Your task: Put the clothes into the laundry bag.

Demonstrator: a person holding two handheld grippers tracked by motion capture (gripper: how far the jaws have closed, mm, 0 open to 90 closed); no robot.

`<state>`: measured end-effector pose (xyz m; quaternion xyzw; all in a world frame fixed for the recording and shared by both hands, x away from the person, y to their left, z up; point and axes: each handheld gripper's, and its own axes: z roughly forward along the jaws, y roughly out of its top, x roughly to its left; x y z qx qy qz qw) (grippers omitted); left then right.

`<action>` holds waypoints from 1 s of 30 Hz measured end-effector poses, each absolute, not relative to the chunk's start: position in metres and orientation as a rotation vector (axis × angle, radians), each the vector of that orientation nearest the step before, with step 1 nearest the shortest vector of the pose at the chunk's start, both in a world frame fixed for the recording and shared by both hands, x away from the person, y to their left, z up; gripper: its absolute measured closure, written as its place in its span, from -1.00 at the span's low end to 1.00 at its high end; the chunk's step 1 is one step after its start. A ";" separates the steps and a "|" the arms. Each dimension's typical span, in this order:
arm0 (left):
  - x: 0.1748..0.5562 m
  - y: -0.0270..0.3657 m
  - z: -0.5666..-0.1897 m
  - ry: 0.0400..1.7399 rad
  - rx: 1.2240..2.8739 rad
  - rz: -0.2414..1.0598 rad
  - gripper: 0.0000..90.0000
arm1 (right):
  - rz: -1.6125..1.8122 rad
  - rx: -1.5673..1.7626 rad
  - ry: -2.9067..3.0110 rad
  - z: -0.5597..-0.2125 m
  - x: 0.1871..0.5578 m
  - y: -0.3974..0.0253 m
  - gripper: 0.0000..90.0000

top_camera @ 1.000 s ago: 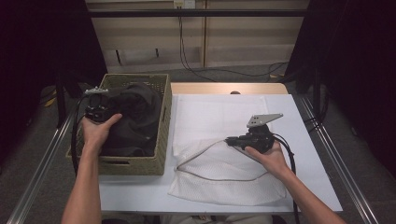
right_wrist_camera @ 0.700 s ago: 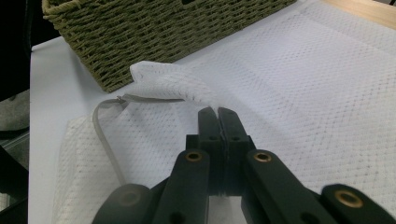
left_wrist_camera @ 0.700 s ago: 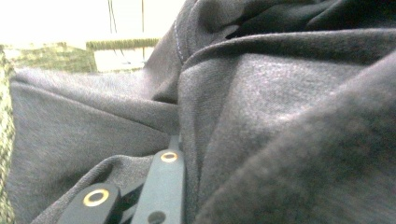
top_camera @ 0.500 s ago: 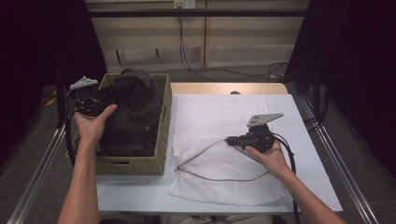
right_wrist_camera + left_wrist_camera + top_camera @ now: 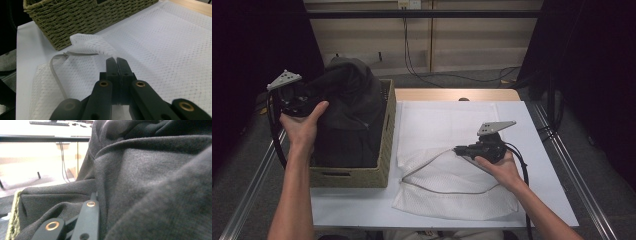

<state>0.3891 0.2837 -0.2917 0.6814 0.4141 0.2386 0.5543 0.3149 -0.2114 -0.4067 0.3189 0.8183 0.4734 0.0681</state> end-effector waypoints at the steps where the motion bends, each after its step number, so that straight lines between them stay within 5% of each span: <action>1: 0.387 0.284 -0.290 0.975 1.603 0.573 0.68 | 1.428 0.959 2.468 -0.407 0.315 -0.212 1.00; 30: 0.348 0.258 -0.227 0.739 1.515 0.609 0.70 | 1.431 0.961 2.463 -0.406 0.316 -0.212 1.00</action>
